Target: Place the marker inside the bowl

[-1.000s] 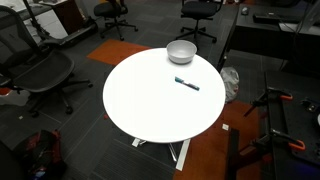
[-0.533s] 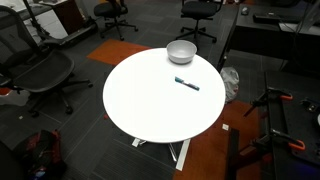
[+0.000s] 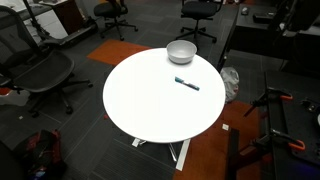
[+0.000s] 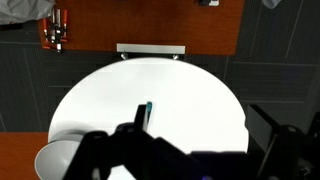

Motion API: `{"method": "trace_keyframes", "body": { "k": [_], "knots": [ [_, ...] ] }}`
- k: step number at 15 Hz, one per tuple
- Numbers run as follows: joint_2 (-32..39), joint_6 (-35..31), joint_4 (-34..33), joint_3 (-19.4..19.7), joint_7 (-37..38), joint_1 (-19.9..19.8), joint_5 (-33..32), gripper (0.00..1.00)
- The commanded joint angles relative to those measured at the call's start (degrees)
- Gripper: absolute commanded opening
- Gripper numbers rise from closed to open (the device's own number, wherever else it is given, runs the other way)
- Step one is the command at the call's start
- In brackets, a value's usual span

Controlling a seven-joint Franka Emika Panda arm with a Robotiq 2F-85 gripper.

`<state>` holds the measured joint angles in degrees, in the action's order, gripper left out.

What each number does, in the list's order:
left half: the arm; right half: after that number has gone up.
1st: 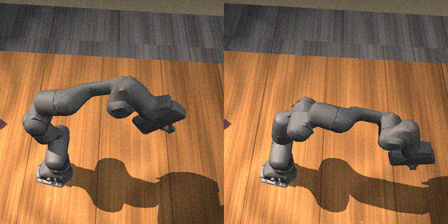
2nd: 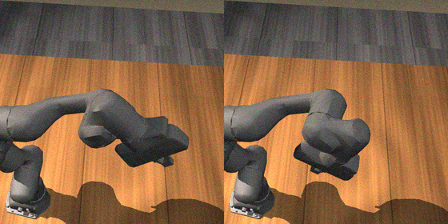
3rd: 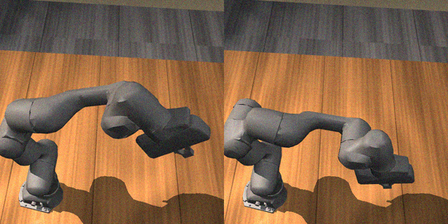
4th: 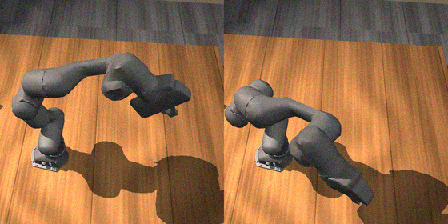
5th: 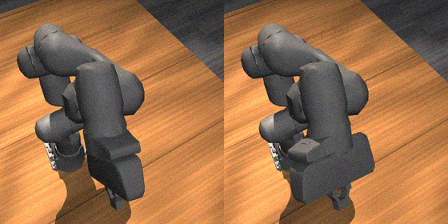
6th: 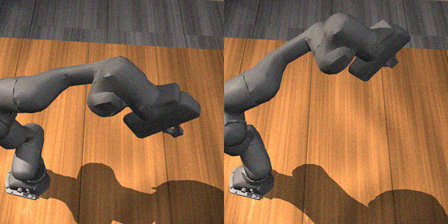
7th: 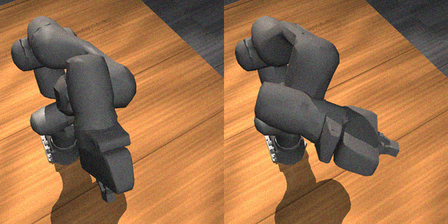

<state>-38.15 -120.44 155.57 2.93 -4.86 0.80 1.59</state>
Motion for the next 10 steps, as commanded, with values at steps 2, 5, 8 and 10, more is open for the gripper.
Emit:
{"method": "trace_keyframes", "body": {
  "k": [2, 5, 8, 10],
  "knots": [
    [5.50, -9.85, 2.25, 0.24, 0.98, -0.31, 1.46, 1.00],
    [10.52, -16.19, 2.38, 0.61, 0.81, -0.06, 2.36, 1.00],
    [16.09, -21.78, 1.96, 0.77, 0.70, 0.12, 4.12, 1.00],
    [19.60, -25.89, 1.87, 0.52, 1.16, -0.02, 4.58, 1.00]
  ]
}}
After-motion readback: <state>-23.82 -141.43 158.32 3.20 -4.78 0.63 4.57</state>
